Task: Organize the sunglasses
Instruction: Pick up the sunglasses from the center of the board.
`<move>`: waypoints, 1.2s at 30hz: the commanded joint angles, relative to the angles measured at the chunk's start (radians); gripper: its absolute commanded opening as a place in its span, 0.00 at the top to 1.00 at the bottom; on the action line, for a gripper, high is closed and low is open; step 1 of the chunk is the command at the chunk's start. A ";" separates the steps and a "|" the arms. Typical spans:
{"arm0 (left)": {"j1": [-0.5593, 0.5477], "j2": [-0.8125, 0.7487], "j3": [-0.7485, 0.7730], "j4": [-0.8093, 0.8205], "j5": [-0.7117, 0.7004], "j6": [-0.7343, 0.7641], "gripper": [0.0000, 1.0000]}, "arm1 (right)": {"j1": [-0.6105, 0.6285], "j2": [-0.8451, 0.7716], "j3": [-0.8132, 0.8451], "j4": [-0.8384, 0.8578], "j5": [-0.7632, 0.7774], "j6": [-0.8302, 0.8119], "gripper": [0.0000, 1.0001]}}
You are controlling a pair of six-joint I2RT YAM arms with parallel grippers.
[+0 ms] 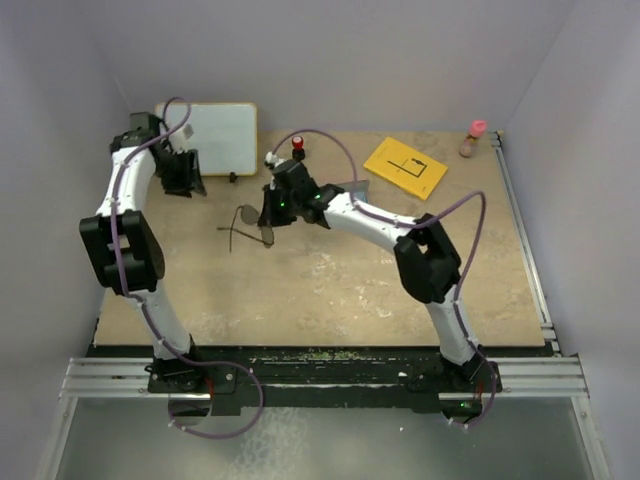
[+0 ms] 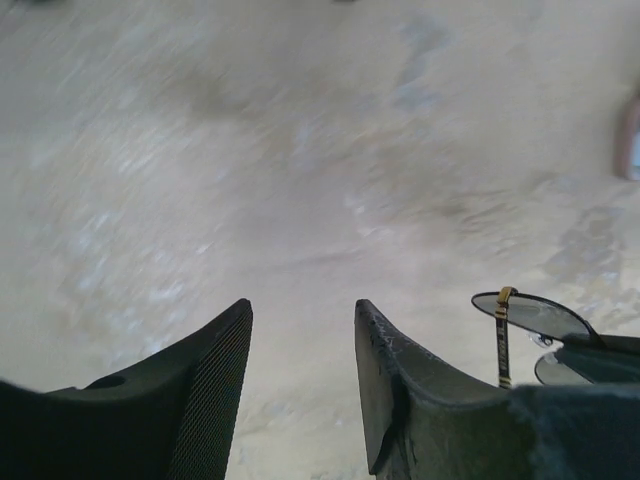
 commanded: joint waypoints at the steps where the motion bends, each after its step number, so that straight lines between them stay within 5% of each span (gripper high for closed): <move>1: -0.122 0.054 0.131 0.002 0.098 -0.034 0.51 | -0.032 -0.152 -0.066 0.071 -0.021 0.130 1.00; 7: -0.169 0.084 0.168 0.042 0.271 -0.103 0.71 | -0.038 -0.175 -0.102 0.096 -0.090 0.191 1.00; 15: -0.238 0.076 0.230 0.046 0.286 -0.110 0.91 | -0.038 -0.158 -0.088 0.095 -0.090 0.205 1.00; 26: -0.244 0.009 0.243 0.036 0.096 -0.071 0.95 | -0.059 -0.175 -0.129 0.039 -0.089 0.213 1.00; 36: -0.244 0.028 0.194 -0.007 0.232 -0.044 0.97 | -0.102 -0.373 -0.388 -0.078 0.122 0.114 1.00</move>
